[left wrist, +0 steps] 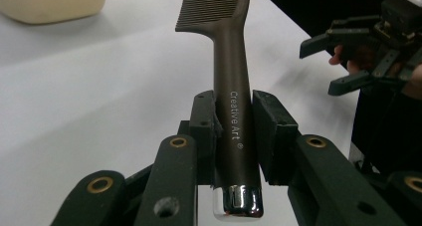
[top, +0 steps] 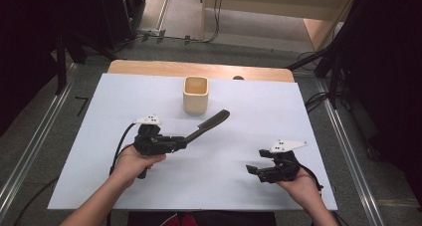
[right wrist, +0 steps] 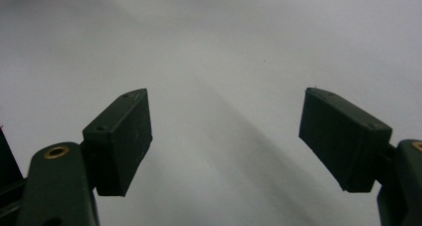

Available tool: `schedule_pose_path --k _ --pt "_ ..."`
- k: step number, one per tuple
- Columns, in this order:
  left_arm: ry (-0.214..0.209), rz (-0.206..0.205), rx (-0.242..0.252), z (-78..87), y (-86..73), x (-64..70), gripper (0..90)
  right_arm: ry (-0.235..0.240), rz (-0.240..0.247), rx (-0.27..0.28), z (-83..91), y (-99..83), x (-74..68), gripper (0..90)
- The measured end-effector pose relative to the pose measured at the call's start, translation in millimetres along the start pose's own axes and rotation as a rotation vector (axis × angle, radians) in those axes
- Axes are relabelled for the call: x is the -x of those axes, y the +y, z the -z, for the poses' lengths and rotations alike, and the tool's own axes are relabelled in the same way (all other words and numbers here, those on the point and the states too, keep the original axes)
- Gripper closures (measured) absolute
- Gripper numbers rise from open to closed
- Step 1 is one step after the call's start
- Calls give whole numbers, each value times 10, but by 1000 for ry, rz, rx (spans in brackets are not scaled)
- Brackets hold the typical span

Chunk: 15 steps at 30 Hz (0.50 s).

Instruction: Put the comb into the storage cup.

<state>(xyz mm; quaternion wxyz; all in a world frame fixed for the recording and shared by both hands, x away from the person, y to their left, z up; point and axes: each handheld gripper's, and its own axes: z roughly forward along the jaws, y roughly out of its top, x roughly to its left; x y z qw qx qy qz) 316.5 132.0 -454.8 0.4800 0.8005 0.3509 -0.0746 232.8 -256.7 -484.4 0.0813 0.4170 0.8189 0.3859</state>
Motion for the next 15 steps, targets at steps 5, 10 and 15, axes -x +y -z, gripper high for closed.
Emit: schedule_pose_path --k 5,10,15 --pt "-3 4 19 -130 59 48 733 -14 -15 9 14 2 -31 191" --pt "11 11 41 -242 104 92 733 -34 -40 28 45 2 -31 191" --pt "2 41 54 -341 98 122 733 -70 -96 37 105 23 -17 197"
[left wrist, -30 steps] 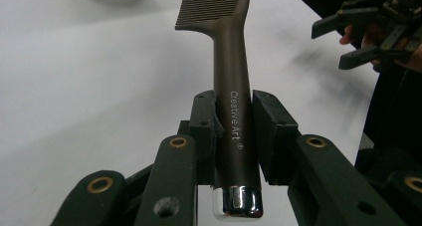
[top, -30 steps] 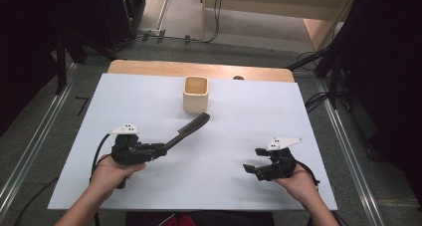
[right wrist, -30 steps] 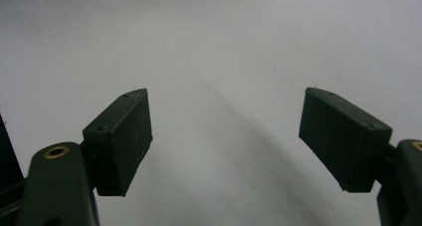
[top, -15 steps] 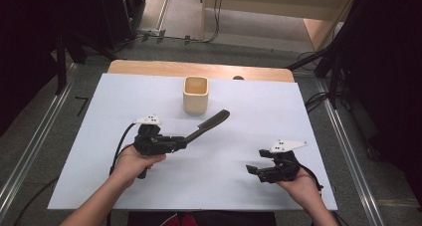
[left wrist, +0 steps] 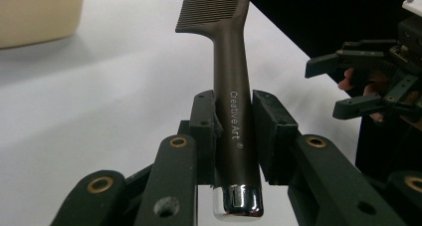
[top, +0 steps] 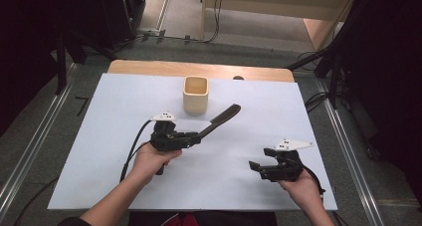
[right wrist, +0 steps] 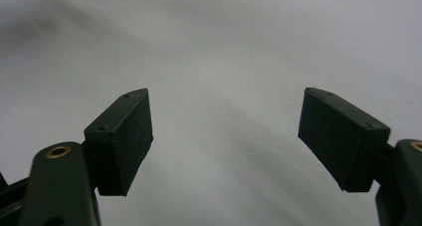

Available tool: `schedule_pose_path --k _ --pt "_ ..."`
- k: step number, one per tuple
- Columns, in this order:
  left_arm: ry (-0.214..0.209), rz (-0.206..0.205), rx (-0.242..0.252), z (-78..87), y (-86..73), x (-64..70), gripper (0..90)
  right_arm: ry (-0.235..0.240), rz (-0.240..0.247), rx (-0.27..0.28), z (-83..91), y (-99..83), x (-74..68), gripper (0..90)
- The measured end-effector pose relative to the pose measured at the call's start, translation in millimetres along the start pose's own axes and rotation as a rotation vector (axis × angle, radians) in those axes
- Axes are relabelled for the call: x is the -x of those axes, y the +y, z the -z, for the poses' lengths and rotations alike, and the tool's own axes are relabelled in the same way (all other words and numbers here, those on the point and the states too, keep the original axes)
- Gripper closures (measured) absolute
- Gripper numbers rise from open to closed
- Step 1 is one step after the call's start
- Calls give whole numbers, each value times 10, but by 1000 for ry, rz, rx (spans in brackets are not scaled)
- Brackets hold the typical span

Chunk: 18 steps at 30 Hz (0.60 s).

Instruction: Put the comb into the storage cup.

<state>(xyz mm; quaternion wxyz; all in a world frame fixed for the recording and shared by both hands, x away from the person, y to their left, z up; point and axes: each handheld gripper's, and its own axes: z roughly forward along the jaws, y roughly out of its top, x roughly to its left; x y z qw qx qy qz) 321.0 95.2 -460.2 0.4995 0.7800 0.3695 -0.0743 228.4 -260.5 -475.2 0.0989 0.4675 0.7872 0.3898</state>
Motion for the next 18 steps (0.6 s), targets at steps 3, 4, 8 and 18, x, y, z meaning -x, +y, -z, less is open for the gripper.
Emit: schedule_pose_path --k 3,4,8,18 --pt "-10 19 14 -67 0 25 732 -10 -2 17 21 31 -17 197" --pt "-6 19 20 -95 0 41 733 -9 -5 21 28 43 -28 197" --pt "-10 20 33 -217 -7 106 733 -6 -12 40 45 98 -75 197" --pt "1 20 114 -436 13 220 733 -36 -98 48 62 253 -121 190"
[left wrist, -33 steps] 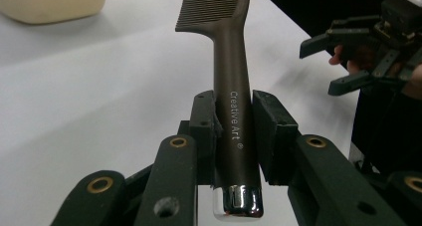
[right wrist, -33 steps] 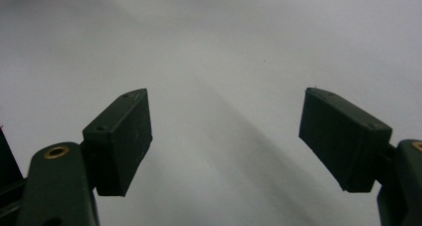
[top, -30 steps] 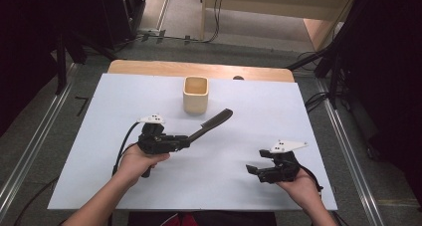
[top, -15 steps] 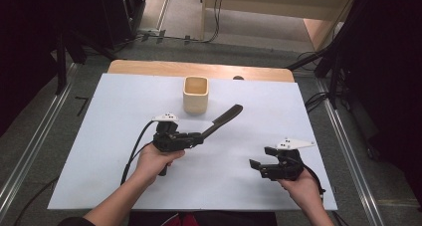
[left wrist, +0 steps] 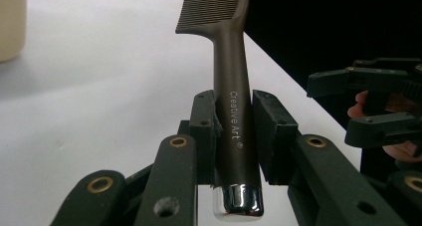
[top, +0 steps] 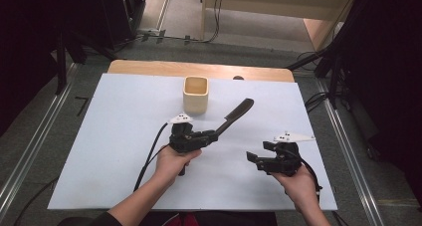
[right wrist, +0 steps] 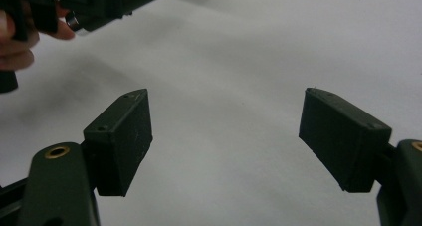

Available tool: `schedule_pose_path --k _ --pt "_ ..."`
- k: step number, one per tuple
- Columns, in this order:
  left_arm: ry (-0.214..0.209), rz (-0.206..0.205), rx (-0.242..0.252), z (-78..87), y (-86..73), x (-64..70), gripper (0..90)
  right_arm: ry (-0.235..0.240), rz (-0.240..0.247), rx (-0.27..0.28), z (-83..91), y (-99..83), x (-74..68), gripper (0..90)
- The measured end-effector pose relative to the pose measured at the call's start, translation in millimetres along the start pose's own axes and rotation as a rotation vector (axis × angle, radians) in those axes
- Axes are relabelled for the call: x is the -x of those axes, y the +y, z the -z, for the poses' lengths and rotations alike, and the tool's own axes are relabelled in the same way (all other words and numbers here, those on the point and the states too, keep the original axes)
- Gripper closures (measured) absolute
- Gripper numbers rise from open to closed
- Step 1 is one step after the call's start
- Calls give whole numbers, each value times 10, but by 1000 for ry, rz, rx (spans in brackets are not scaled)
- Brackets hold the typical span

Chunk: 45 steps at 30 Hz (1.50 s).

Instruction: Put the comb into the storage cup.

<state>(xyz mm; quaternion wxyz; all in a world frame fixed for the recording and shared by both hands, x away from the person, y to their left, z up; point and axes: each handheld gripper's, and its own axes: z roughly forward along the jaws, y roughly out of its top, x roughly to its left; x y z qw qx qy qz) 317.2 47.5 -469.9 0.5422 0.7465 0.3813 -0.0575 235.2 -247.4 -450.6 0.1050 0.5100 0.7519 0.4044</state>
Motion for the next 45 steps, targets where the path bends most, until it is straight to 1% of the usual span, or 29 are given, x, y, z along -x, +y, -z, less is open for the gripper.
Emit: schedule_pose_path --k 1,3,5,7,9,11,12,13,17,21,24,28,30,34,40,44,45 --pt "2 2 11 -23 -1 15 733 2 -13 8 1 17 -2 186" --pt "-6 13 28 -63 1 32 733 -5 -37 28 5 56 -4 184" --pt "-1 11 45 -99 2 55 733 2 -57 46 13 93 -11 183" --pt "5 11 67 -129 0 77 733 2 -61 59 16 127 -27 183" --pt "6 14 85 -149 -5 84 733 8 -76 68 13 158 -49 184" --pt "12 15 96 -166 -12 91 733 11 -84 75 3 188 -72 184" --pt "15 11 105 -173 -18 101 733 14 -88 77 -2 203 -83 184" --pt "27 -3 118 -177 -26 111 733 16 -94 83 -10 216 -93 185" --pt "21 13 140 -219 -50 119 733 35 -110 90 -35 278 -121 187" --pt "16 30 155 -273 -82 129 733 39 -128 99 -55 335 -129 189" --pt "14 28 171 -314 -110 152 733 39 -138 107 -67 373 -118 193" --pt "2 48 188 -380 -156 164 733 35 -154 120 -78 421 -110 196" --pt "4 53 200 -407 -176 172 733 31 -157 126 -87 446 -106 197" --pt "-6 71 227 -436 -191 183 733 7 -151 162 -91 484 -114 212" --pt "3 63 297 -487 -220 226 733 2 -182 170 -164 556 -110 212" --pt "0 60 327 -540 -247 240 733 2 -204 171 -229 586 -112 214" --pt "0 62 331 -549 -253 243 733 -2 -201 172 -244 591 -112 213"
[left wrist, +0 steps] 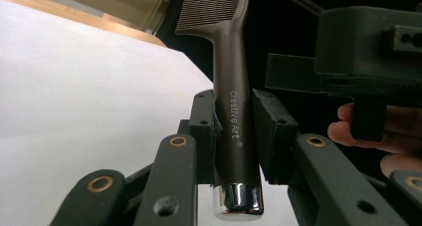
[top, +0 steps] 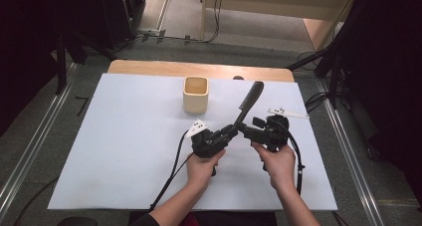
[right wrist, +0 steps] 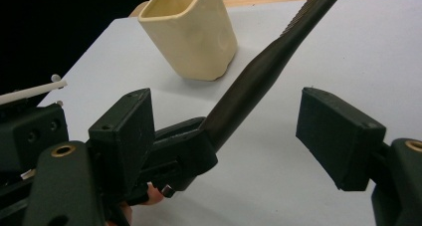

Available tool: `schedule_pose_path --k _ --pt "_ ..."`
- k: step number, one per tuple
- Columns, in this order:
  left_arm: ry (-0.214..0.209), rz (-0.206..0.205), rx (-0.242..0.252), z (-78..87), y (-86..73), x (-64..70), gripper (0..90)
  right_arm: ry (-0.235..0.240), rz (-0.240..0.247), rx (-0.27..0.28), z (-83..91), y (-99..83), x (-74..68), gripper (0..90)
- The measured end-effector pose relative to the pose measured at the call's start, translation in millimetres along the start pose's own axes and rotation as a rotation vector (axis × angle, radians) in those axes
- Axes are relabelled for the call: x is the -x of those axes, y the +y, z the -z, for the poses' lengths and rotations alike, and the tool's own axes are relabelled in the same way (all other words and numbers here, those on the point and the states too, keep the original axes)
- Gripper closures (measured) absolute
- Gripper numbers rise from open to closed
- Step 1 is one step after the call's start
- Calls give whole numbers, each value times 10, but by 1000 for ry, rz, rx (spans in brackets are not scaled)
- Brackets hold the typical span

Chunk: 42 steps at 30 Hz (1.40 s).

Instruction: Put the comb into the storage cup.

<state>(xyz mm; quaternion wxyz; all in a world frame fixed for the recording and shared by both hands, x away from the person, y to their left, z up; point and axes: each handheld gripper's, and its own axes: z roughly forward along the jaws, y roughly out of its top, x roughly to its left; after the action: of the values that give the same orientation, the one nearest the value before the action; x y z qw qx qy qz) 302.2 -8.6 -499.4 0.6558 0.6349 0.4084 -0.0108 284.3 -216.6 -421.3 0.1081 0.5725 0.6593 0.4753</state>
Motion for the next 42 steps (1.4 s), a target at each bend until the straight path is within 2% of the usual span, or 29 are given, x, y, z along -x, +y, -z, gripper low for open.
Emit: schedule_pose_path --k 8,11,13,18,28,32,42 --pt "13 -51 38 4 -16 27 733 -13 -23 6 -84 28 -5 224" --pt "17 -54 56 11 -15 19 733 -15 -26 8 -109 40 -5 230" --pt "23 -82 61 14 -19 18 733 -15 -28 11 -129 49 -5 230" --pt "40 -116 74 14 -26 34 733 -16 -38 16 -172 60 -10 231" --pt "45 -178 104 19 -34 76 733 -2 -100 23 -229 79 3 288" --pt "42 -174 106 20 -38 87 732 -5 -126 9 -261 103 0 344" --pt "41 -156 113 20 -53 107 733 -9 -170 14 -315 147 -6 422"
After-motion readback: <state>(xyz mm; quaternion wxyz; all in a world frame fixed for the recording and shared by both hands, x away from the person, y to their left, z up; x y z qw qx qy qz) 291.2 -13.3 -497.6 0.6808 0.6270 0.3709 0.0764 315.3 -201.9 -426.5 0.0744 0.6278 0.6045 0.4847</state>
